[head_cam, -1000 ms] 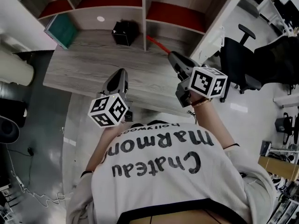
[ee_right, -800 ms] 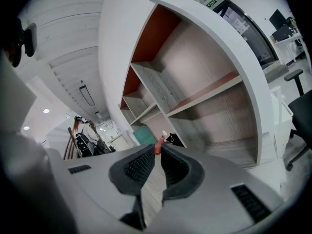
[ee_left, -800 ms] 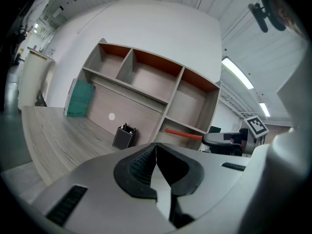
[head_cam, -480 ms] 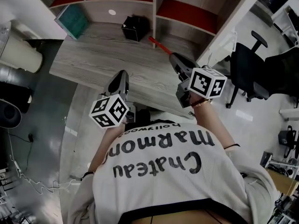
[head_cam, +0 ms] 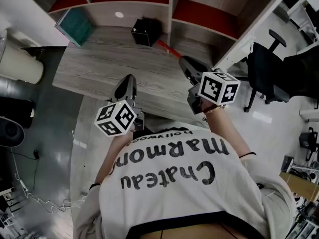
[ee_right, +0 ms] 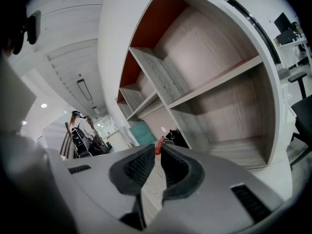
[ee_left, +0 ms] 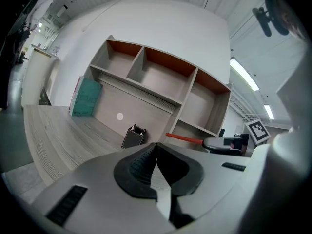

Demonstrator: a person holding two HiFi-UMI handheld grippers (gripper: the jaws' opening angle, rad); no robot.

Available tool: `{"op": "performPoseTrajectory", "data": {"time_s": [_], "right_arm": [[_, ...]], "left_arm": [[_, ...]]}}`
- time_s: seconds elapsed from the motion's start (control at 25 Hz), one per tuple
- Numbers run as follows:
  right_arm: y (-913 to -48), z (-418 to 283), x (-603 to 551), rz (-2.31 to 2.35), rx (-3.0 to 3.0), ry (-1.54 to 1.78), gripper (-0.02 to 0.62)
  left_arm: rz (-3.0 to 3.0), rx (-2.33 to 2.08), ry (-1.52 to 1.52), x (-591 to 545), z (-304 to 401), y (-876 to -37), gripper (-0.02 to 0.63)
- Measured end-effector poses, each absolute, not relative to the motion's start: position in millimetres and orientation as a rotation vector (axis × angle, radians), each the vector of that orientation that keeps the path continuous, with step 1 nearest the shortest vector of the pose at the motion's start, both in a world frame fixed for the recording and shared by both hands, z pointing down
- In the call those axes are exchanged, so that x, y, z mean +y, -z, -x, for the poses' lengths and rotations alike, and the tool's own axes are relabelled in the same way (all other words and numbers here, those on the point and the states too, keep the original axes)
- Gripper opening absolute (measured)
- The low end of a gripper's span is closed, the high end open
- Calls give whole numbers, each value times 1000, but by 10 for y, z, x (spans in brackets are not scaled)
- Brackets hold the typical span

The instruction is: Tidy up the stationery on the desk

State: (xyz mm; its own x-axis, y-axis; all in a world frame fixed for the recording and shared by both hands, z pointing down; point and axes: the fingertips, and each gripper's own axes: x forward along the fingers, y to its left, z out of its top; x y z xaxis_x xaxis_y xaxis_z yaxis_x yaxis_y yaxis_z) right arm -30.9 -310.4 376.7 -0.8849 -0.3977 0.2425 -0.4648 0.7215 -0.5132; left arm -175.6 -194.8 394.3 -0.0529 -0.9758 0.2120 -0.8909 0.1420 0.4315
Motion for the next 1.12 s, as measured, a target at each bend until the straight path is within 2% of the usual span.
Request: {"op": "performPoseTrajectory", "data": {"time_s": [0.52, 1.12], "right_arm": [[-3608, 983, -3328, -858, -2775, -890, 51], [-4009, 1693, -3695, -982, -2589, -767, 51]], "left_arm": [[-1913, -1830, 233, -2501, 2463, -3753, 17], [-1934, -1700, 239, -2952, 3153, -3928, 17]]}}
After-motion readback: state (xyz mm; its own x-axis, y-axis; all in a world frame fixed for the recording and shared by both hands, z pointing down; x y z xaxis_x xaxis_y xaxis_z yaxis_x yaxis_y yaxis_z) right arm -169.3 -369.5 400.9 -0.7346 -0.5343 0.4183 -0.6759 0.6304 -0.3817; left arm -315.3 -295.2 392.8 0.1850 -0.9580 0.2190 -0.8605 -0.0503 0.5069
